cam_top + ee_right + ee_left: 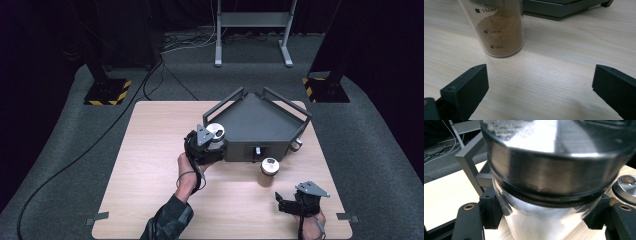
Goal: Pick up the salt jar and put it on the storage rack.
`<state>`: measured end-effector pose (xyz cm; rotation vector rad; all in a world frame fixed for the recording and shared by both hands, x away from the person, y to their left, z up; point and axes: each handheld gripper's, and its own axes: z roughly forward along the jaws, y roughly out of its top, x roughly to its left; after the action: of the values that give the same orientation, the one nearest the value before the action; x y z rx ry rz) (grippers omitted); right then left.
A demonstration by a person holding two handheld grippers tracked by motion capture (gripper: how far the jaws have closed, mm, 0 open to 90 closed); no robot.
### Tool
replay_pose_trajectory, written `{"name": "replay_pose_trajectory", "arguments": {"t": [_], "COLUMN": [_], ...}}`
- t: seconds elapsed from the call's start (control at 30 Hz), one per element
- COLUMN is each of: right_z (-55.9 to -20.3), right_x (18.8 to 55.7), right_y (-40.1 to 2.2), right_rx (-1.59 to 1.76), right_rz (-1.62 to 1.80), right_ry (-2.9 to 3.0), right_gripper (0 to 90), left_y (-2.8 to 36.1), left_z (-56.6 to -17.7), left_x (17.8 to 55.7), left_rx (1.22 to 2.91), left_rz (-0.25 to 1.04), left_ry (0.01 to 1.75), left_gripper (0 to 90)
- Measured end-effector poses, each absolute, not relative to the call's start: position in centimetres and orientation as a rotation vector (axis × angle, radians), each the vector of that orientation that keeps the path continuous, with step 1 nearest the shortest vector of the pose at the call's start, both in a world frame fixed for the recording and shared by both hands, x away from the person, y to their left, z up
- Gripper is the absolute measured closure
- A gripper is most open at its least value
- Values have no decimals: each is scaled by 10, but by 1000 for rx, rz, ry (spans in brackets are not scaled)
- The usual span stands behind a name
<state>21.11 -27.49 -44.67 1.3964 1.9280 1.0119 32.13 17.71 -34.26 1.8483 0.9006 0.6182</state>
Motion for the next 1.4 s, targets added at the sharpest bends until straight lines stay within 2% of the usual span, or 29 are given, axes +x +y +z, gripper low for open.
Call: {"name": "replay_pose_trajectory", "arguments": {"t": [1.4], "right_z": [-446], "right_x": [211], "right_y": [-275], "right_rx": [1398], "right_rz": [1010], "right_ry": [1930], "right_gripper": [0], "left_y": [157], "left_z": [-324], "left_x": [351], "left_rx": [1829], "left_rz": [599], "left_ry": [888], "left_gripper": [311]}}
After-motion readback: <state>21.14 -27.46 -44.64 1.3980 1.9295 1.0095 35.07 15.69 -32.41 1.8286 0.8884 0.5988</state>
